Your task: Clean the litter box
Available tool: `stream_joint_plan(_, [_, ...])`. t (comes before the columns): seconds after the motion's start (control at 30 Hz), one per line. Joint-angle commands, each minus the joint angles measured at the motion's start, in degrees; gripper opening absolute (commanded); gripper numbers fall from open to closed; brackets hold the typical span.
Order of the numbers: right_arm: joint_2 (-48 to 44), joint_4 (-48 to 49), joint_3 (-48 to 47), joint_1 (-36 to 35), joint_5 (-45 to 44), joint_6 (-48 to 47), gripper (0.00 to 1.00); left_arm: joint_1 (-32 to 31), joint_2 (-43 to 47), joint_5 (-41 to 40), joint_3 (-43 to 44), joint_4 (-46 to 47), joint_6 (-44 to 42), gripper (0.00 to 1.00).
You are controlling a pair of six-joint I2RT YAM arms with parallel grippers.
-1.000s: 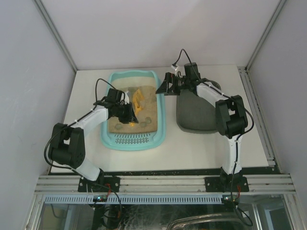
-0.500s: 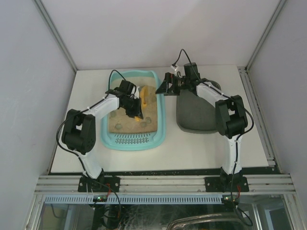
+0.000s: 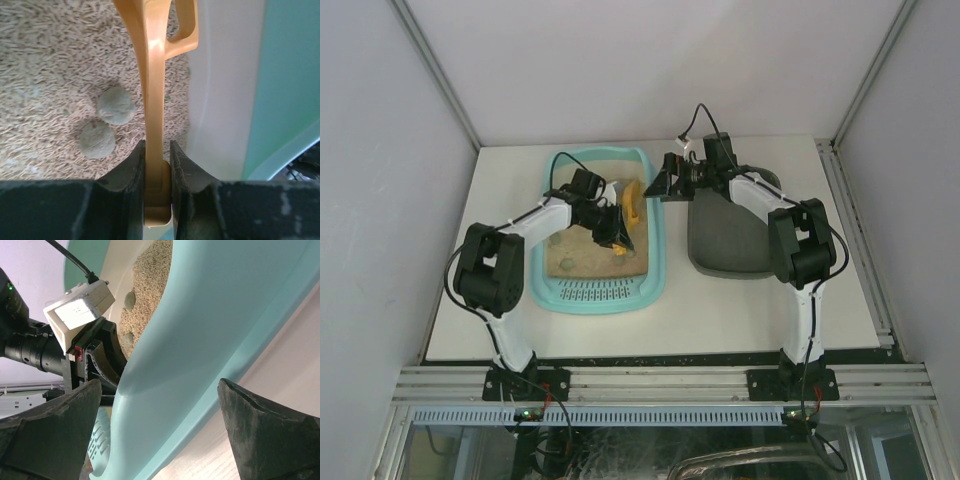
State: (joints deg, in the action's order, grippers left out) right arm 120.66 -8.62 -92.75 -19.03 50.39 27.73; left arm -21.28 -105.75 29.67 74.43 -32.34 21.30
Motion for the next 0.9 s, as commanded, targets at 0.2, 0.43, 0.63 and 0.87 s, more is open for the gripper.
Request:
stream_joint_plan(0.2, [0.47,2.73,0.03,-0.95,1.16,0.49,1.0,0.89,1.52,16.3,-7.71,17.81,7.81,0.0])
stream_joint_plan(0.43, [0.34,3.14,0.54,-1.53,1.4,0.29,1.0,1.32,0.24,20.26,-8.99,27.61,11.5,0.0])
stream_joint_plan(0.63, [0.29,3.6,0.81,-1.71,1.61,0.43,1.0,1.43,-0.88,21.47,-6.09,27.26,9.37,0.0])
stream_joint_plan(0.87, [0.57,3.79,0.82,-1.94,1.69,0.57,1.0,2.05,-0.78,22.69,-5.36,26.7,6.08,0.0])
